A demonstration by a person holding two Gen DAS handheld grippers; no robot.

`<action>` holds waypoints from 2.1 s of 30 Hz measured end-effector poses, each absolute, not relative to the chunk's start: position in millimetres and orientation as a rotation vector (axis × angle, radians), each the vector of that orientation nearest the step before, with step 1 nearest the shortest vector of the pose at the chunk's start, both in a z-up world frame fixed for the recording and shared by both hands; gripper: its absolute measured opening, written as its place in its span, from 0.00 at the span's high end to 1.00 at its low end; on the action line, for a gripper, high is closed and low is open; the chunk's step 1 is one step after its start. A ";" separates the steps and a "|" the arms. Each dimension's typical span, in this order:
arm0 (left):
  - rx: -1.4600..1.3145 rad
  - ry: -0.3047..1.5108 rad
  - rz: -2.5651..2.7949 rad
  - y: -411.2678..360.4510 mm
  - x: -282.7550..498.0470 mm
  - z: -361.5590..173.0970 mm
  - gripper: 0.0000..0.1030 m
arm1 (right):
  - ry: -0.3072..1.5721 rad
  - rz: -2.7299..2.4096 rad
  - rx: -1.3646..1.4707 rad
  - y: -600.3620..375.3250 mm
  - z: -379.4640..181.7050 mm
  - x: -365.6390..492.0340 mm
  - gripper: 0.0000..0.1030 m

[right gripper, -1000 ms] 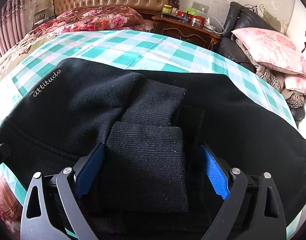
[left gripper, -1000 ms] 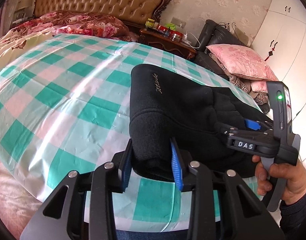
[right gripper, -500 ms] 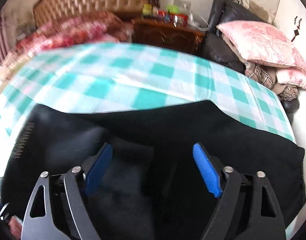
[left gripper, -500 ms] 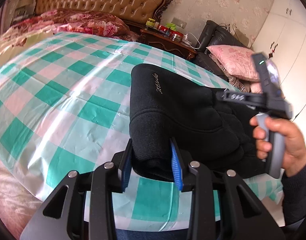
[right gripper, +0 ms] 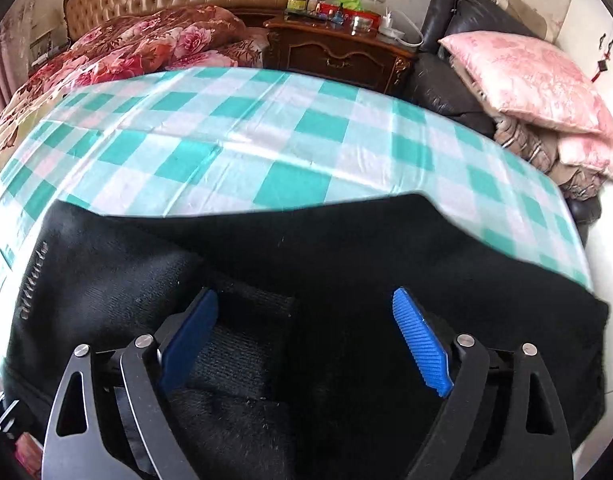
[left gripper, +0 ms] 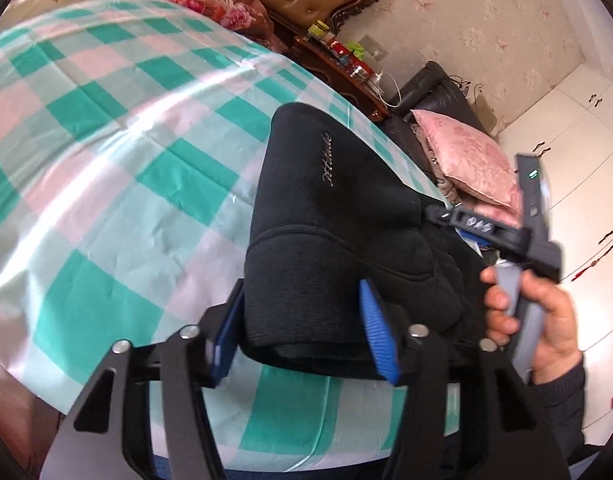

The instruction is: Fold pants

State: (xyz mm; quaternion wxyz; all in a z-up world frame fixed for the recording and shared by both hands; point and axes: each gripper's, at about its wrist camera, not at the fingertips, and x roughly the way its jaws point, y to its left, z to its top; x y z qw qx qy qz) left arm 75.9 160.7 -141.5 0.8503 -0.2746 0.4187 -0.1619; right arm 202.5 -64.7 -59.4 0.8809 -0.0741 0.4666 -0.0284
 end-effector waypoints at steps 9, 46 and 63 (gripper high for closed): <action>-0.131 0.729 -0.201 94.4 52.4 -77.2 0.66 | 1.276 0.321 -0.072 20.2 -13.3 232.6 0.12; 1.130 0.175 -0.490 -349.9 -54.2 -100.4 0.59 | 1.189 0.356 0.645 -407.3 -76.8 143.3 0.61; 1.138 0.157 -0.424 -297.1 -34.3 -133.2 0.74 | 1.182 0.096 0.173 -369.3 -59.0 134.8 0.70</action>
